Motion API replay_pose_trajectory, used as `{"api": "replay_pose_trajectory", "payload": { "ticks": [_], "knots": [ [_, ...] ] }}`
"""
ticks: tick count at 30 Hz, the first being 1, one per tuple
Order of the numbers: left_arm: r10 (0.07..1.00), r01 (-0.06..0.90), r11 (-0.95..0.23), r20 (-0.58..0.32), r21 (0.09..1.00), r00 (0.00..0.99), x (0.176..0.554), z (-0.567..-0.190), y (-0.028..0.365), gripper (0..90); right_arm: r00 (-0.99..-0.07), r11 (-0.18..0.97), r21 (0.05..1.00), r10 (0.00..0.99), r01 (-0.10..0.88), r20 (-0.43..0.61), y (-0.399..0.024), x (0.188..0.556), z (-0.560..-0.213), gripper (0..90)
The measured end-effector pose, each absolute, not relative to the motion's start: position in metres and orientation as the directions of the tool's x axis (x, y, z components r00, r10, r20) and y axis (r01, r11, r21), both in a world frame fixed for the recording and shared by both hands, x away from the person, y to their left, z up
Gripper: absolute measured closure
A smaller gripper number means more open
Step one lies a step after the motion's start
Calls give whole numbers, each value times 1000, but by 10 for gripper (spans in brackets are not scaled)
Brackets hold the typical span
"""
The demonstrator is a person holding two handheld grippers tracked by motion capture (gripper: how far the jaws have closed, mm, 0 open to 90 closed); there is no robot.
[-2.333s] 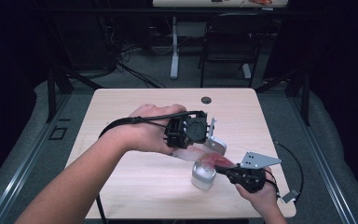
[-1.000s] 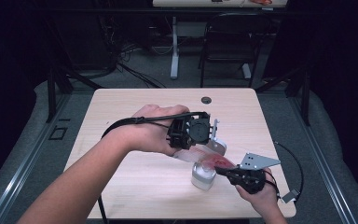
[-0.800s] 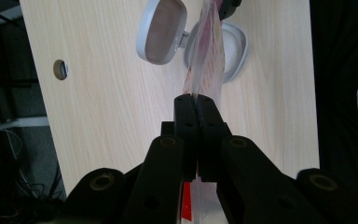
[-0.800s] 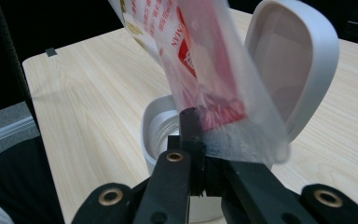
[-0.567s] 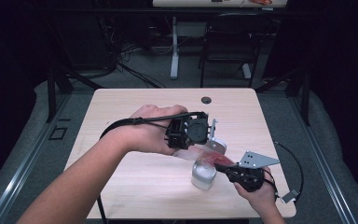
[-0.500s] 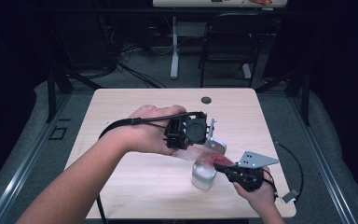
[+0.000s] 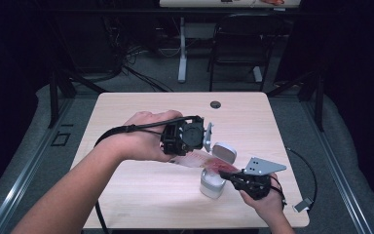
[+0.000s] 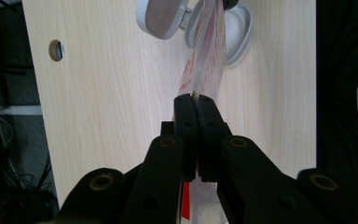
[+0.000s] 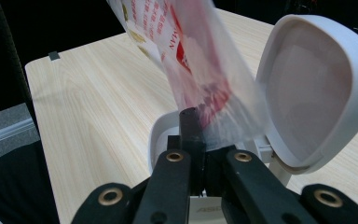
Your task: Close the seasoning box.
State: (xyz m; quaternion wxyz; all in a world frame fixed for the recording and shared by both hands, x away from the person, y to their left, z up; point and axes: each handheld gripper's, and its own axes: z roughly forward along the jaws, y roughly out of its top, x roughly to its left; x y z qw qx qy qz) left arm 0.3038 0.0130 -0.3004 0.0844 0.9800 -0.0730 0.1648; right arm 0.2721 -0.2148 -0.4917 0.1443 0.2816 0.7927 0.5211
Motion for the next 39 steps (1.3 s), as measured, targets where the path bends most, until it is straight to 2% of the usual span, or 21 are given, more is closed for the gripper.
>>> {"api": "replay_pose_trajectory", "payload": {
  "ticks": [9, 13, 16, 21, 29, 39],
  "knots": [
    [-94, -152, -977, 333, 153, 938, 307, -304, 22, 889, -800, 270, 917, 594, 295, 82, -214, 273, -492, 883],
    [-94, -151, -977, 335, 151, 938, 308, -305, 23, 889, -801, 257, 918, 591, 302, 98, -215, 275, -493, 855],
    [-94, -151, -977, 335, 149, 937, 308, -306, 23, 889, -798, 243, 920, 593, 306, 109, -214, 276, -496, 802],
    [-88, -147, -977, 336, 155, 938, 309, -307, 26, 889, -798, 253, 918, 593, 306, 103, -212, 278, -498, 798],
    [-76, -136, -978, 335, 157, 939, 309, -309, 30, 889, -796, 256, 915, 596, 312, 104, -210, 278, -497, 877],
    [-48, -112, -978, 330, 176, 943, 312, -314, 40, 890, -792, 270, 913, 605, 305, 85, -206, 276, -493, 896]
  ]
}}
